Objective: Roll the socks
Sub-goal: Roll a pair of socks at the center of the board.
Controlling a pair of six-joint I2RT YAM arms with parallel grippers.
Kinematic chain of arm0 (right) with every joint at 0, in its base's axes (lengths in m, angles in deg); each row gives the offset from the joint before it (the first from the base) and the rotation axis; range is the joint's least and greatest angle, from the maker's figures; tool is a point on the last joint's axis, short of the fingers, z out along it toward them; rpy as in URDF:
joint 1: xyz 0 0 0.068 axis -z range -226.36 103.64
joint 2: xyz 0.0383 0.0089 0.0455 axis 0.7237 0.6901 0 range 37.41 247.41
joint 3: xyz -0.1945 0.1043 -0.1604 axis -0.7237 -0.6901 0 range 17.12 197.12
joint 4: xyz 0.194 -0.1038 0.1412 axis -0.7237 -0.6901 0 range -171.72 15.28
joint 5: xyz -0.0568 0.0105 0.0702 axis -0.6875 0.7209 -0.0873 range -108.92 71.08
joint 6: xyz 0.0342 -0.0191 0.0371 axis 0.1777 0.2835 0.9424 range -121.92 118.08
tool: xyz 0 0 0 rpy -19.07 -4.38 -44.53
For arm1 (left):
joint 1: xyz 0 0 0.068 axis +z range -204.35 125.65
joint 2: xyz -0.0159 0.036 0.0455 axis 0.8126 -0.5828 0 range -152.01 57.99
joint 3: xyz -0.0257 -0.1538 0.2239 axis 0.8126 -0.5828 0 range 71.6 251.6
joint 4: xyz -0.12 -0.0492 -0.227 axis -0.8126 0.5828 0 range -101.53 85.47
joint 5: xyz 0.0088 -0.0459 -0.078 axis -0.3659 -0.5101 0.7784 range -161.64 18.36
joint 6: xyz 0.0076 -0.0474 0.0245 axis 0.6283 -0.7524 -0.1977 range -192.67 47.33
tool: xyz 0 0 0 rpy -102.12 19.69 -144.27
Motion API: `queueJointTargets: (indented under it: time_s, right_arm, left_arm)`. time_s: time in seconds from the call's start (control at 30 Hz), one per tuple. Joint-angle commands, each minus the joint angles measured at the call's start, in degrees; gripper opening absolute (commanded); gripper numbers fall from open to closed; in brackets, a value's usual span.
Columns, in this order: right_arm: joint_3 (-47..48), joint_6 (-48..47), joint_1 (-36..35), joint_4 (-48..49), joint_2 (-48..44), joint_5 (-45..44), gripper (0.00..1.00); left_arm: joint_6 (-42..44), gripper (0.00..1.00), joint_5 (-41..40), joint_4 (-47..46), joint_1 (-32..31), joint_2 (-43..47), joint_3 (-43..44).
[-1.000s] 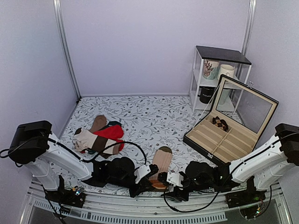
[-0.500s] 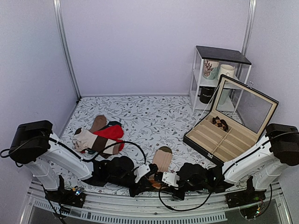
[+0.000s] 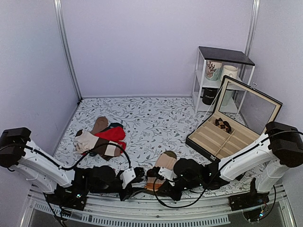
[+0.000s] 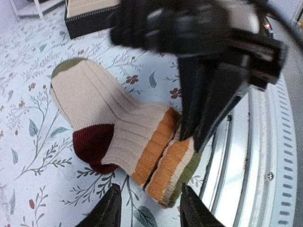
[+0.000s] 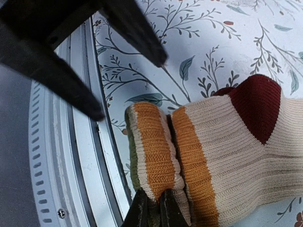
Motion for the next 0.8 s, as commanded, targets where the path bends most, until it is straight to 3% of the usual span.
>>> queueJointTargets:
  time_s: [0.0, 0.43, 0.77]
  right_arm:
    - [0.2, 8.7, 3.4, -11.9, 4.0, 12.9, 0.04]
    - [1.7, 11.5, 8.2, -16.5, 6.7, 16.1, 0.04]
    - [1.6, 11.3, 8.3, -16.3, 7.4, 17.3, 0.03]
  left_arm:
    - [8.7, 0.44, -5.6, -10.2, -3.7, 1.5, -3.0]
    - [12.5, 0.46, -6.6, -16.3, -6.9, -14.1, 1.0]
    - [11.3, 0.45, -5.5, -17.8, -6.9, -18.0, 1.2]
